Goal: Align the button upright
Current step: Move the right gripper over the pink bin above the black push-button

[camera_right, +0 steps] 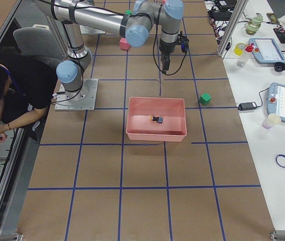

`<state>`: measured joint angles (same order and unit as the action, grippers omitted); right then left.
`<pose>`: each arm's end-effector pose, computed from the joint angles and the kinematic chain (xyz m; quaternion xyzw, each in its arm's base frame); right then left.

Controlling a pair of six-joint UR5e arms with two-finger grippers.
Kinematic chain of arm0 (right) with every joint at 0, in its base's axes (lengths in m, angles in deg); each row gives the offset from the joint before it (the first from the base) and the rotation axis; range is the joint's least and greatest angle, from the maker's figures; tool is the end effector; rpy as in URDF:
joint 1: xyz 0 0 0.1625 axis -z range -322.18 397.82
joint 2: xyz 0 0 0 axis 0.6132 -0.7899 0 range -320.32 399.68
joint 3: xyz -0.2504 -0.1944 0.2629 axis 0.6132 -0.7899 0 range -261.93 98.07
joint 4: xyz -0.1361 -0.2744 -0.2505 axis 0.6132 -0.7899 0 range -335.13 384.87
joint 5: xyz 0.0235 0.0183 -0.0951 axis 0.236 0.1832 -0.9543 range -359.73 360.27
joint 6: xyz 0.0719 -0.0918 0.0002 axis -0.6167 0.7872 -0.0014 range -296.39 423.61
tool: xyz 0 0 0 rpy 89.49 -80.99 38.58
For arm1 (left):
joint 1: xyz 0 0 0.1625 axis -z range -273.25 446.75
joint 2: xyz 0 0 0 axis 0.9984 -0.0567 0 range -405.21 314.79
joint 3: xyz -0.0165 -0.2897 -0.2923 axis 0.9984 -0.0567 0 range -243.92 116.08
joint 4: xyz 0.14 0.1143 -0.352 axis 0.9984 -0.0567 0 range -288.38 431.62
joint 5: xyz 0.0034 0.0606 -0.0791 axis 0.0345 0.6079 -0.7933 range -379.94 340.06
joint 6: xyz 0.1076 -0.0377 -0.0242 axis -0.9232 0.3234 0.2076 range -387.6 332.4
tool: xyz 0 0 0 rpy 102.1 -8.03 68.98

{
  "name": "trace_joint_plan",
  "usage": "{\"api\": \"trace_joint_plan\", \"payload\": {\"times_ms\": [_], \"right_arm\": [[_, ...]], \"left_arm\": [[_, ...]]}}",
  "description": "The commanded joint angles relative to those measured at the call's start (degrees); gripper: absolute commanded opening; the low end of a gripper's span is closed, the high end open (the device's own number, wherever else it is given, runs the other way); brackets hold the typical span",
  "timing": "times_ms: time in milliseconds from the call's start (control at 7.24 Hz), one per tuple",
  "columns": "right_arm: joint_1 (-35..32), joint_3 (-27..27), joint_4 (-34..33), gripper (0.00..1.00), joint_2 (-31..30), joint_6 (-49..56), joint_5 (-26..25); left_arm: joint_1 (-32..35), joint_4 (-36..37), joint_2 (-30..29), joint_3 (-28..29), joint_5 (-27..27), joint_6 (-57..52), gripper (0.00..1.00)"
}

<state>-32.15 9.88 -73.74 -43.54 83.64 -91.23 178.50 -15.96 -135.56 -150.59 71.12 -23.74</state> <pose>-0.0546 -0.5301 0.3992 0.0000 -0.9999 -0.0043 0.0123 -0.1458 -0.4806 0.4870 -0.0188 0.9987 -0.0474 0.0069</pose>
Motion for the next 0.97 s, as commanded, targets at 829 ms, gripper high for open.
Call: {"api": "trace_joint_plan", "payload": {"times_ms": [829], "right_arm": [[12.84, 16.56, -29.8, 0.98, 9.91, 10.99, 0.79]], "left_arm": [[0.0, -0.04, 0.26, 0.1, 0.17, 0.0, 1.0]]}}
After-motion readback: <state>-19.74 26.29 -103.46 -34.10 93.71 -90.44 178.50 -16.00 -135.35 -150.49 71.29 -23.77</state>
